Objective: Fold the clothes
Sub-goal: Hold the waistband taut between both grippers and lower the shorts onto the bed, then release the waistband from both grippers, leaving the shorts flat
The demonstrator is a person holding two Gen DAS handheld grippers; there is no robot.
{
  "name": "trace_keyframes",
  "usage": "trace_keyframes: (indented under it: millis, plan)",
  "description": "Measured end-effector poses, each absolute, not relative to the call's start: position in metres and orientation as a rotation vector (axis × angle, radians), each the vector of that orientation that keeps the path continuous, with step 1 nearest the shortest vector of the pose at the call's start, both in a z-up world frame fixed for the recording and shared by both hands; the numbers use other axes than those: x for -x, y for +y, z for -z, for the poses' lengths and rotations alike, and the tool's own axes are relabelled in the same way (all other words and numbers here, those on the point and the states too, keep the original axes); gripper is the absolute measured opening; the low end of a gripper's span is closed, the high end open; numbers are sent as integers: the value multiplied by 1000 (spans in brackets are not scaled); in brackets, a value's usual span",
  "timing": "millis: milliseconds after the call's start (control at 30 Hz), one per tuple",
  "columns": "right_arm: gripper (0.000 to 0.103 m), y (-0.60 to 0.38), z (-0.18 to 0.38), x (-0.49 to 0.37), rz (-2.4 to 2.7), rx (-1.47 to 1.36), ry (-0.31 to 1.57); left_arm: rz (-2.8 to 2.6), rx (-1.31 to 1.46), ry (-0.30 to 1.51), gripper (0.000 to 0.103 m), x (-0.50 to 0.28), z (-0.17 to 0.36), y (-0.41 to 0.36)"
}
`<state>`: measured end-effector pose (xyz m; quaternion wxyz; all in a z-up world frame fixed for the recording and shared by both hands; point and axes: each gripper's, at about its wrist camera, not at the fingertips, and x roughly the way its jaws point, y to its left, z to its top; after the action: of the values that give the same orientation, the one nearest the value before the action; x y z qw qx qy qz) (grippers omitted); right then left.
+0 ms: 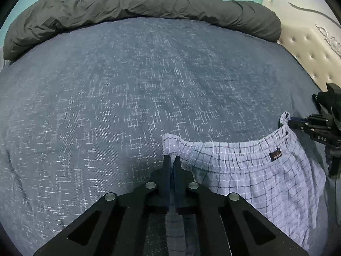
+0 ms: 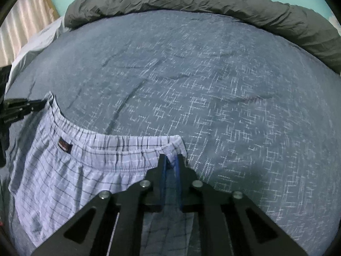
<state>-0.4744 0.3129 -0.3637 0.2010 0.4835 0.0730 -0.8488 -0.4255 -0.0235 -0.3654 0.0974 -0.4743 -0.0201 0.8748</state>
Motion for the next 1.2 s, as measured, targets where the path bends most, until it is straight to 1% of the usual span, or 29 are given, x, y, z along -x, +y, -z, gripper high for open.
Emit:
trace_keyframes:
  millis: [133,233,600,700,767,800,833,867,933,1000,1033,1100,1133,1200]
  plan:
    - [5,327,346,474,2423,-1276,97,-2612,1373,-89,1,423,353,-31]
    - [5,338,339,479,2453,-1274,26,-2621,1372,-108,1,425,350,-35]
    - [5,330,354,483,2499,-1347,-12,-2643,1439,-84,2,451,361,-32]
    - [5,326,365,488,2485,-1404,-28,-2637,1476,-89,5,453,369,-33]
    - [6,328,363,487,2502,-1399,-41,-2645,1471,-136,5,449,366,-40]
    - [11,330,360,485,2513,-1390,-49,-2649,1467,-164,5,447,364,-45]
    - [13,333,356,483,2523,-1382,-62,-2653,1462,-191,7,444,362,-50]
    - [16,337,352,480,2537,-1375,-73,-2661,1457,-213,11,440,358,-55]
    - [19,347,340,469,2570,-1357,-102,-2678,1448,-245,11,430,349,-67]
    - [20,360,335,464,2581,-1338,-161,-2693,1433,-247,11,412,337,-77]
    - [23,366,331,455,2583,-1333,-201,-2701,1426,-252,11,401,331,-82]
    - [24,377,324,433,2582,-1321,-288,-2698,1415,-304,12,380,322,-90]
    - [25,381,321,420,2577,-1317,-326,-2689,1408,-348,13,367,320,-93]
    - [26,385,318,394,2576,-1303,-402,-2674,1393,-429,19,339,315,-95]
